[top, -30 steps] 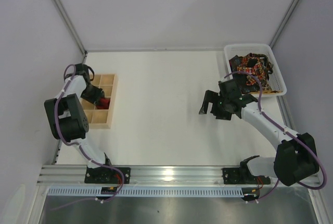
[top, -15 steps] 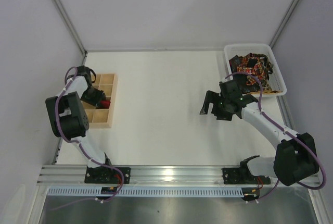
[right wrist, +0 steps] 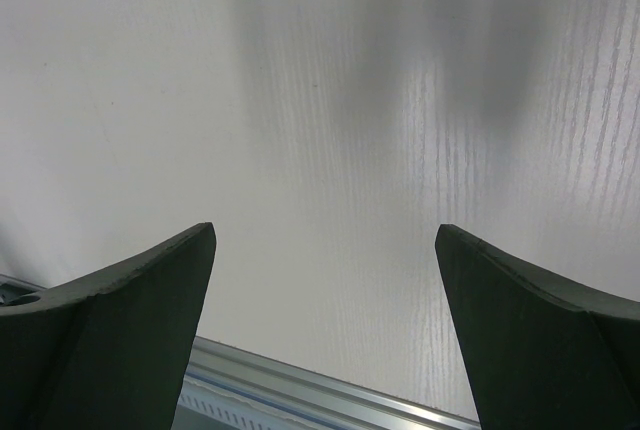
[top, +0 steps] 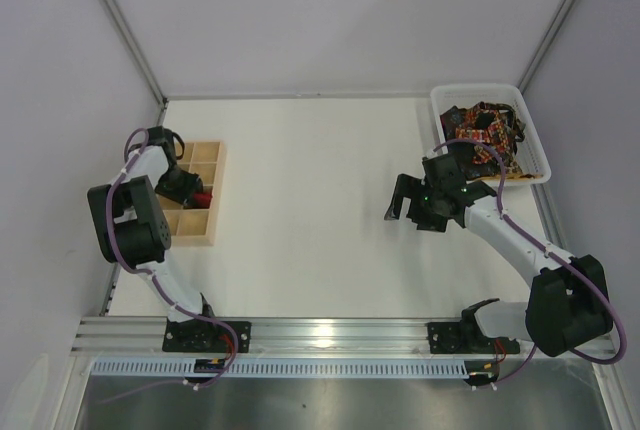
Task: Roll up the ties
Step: Place the rolled tie into the container
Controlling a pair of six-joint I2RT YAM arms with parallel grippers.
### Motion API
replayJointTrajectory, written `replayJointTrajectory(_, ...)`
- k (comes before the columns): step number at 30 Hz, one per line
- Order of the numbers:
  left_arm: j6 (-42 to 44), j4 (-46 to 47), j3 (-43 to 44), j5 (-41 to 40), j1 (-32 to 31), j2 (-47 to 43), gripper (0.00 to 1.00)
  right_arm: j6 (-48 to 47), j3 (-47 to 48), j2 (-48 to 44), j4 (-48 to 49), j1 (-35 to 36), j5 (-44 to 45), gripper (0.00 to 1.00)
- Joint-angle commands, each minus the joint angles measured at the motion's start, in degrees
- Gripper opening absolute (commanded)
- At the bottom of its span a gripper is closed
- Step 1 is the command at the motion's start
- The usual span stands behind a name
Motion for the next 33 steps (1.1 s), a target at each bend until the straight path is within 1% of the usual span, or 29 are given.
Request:
replayJointTrajectory(1,1.2,-1.2,0.6,-3.6,1.2,0.5,0.41,-0.9,0.0,-0.7,1.2,-0.3,-0.8,1.00)
replayJointTrajectory(3,1.6,-1.4,0.6,-3.7,1.2,0.2,0.45,-0.9,0.0,-0.7,1.0,-0.3,-0.8,1.00)
replayJointTrajectory(4,1.6,-1.6,0.6,-3.9,1.2,0.1,0.49,-0.9,-0.1,-0.8,1.1,-0.3,-0.8,1.00)
replayJointTrajectory(6,2.0,-1.9,0.6,-4.4,1.3,-0.1,0.54,-0.8,-0.1,-0.8,1.3,-0.3,-0.9,1.00)
replayJointTrajectory(10,2.3,-2.3,0.9,-4.0,1.5,-0.2,0.59,-1.0,-0.1,-0.7,1.3,-0.3,-1.0,1.00)
replayJointTrajectory(14,3.4,-2.9,1.7,-3.1,1.4,-0.8,0.62,-1.0,-0.1,-0.8,1.1,-0.3,-0.8,1.00)
replayJointTrajectory(16,3.7,-3.2,2.0,-2.6,1.4,-1.6,0.68,-1.0,-0.1,-1.0,1.1,-0.3,-0.8,1.00)
replayJointTrajectory(26,4.3,-4.6,2.4,-0.6,1.3,-4.0,0.70,-0.8,-0.4,-1.1,1.3,-0.3,-0.9,1.00)
replayJointTrajectory(33,4.6,-6.2,2.4,-1.1,1.3,-6.4,0.74,-0.7,-0.5,-0.8,1.6,-0.4,-1.2,1.00)
